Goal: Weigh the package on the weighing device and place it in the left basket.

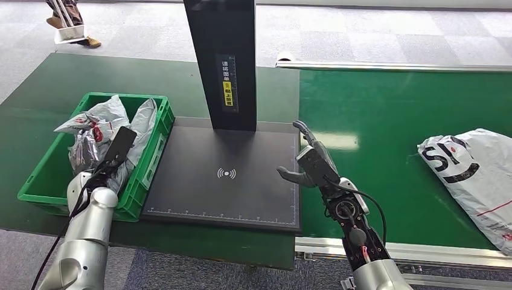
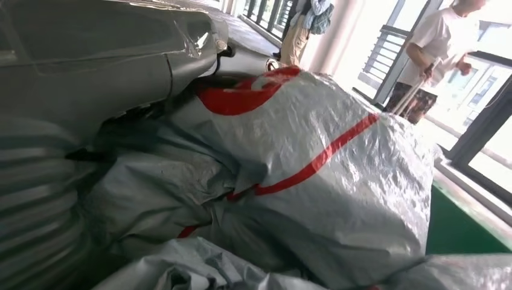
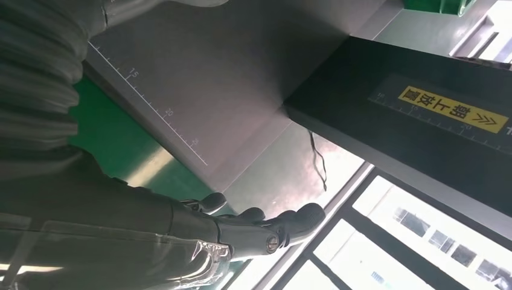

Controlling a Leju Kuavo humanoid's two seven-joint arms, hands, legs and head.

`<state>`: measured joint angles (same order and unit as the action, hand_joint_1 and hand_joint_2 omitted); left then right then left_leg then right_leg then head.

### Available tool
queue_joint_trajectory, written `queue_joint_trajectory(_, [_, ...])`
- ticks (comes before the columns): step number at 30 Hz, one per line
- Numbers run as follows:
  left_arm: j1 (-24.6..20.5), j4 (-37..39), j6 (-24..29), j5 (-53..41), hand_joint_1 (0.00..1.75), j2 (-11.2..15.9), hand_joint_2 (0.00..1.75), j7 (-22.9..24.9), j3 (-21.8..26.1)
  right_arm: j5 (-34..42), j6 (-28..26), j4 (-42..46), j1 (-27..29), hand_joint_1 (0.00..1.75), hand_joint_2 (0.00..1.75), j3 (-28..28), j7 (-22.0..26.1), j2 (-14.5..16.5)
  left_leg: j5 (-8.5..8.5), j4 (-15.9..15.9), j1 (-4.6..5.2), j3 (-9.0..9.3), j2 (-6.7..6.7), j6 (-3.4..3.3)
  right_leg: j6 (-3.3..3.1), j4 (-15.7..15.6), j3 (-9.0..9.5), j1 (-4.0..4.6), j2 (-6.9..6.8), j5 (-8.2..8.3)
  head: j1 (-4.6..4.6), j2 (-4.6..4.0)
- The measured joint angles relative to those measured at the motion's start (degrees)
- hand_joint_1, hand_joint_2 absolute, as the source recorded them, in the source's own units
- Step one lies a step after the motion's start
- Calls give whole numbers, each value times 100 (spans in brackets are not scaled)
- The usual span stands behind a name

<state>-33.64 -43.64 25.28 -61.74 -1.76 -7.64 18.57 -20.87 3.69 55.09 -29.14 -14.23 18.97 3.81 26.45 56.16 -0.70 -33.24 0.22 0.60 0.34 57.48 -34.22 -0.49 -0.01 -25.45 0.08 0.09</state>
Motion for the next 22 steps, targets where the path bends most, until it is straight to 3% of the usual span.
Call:
queue_joint_trajectory(7, [221,-462,370,1962,0,-37,175,-927,40,-20,2,8,17,0,175,0,-56,4,0,0,0,-1,1,0,0,0,-1,0,1,0,0,0])
queue_joint_trajectory(12, [413,-1005,1061,2200,0,-96,175,-1156,-30,-34,-1,12,20,0,175,0,-57,10,2,0,0,-1,2,0,0,-1,-3,0,2,0,-1,0])
queue_joint_trajectory(22, [589,-1508,829,2817,0,-194,175,-1388,-212,-36,-22,12,43,0,175,2,-54,10,0,0,-1,2,3,0,0,-1,-2,1,2,0,0,0])
